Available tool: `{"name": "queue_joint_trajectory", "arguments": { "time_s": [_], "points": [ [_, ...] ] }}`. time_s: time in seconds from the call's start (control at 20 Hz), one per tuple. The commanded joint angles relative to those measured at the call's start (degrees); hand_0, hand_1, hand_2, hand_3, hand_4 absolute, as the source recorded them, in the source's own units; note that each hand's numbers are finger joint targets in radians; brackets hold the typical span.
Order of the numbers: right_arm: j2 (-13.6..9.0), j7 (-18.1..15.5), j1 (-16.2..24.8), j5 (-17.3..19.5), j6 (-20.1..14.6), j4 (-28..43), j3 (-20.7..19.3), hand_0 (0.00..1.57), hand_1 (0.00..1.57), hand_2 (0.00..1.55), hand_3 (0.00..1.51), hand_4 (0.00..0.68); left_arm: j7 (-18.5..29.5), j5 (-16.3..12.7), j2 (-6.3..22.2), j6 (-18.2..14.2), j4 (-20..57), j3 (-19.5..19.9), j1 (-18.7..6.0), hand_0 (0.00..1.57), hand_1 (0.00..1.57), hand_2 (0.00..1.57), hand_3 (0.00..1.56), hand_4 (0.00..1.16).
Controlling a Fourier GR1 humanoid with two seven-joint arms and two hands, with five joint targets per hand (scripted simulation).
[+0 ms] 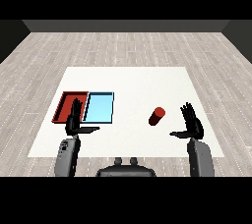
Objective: Pick the red can and put it in the red box
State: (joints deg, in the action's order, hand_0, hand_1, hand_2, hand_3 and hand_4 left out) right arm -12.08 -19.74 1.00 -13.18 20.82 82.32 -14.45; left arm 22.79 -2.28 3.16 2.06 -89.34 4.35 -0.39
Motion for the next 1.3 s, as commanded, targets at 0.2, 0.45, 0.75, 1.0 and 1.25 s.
{"name": "queue_joint_trajectory", "arguments": {
  "time_s": [0.2, 0.45, 0.75, 1.0, 1.25],
  "points": [
    [0.59, -0.65, -5.33, 0.64, -0.64, -5.97, -0.18, 0.0, 0.0, 0.0, 0.0, 0.0, -1.68, -1.19, 0.49, 0.25, -0.9, 0.83, -0.72, 0.0, 0.0, 0.0, 0.0, 0.0],
    [2.3, 1.05, -10.57, 0.63, -2.46, -10.36, 0.95, 0.0, 0.0, 0.0, 0.0, 0.0, 1.25, -1.21, 0.44, 0.58, 0.74, 1.18, 0.06, 0.0, 0.0, 0.0, 0.0, 0.0],
    [4.3, -4.22, -9.69, 2.34, -2.63, -16.43, 2.0, 0.0, 0.0, 0.0, 0.0, 0.0, 1.85, -1.93, 0.36, 0.72, 2.74, 1.62, -1.79, 0.0, 0.0, 0.0, 0.0, 0.0],
    [4.53, -6.18, -13.29, 1.78, -2.8, -21.57, 2.24, 0.0, 0.0, 0.0, 0.0, 0.0, -1.96, -3.07, 0.08, 1.35, -4.6, 0.22, 1.95, 0.0, 0.0, 0.0, 0.0, 0.0],
    [3.96, -8.91, -13.52, 1.37, -0.94, -25.31, 2.34, 0.0, 0.0, 0.0, 0.0, 0.0, 1.89, -3.82, 0.34, 2.89, -1.6, 1.19, 3.93, 0.0, 0.0, 0.0, 0.0, 0.0]
  ]
}}
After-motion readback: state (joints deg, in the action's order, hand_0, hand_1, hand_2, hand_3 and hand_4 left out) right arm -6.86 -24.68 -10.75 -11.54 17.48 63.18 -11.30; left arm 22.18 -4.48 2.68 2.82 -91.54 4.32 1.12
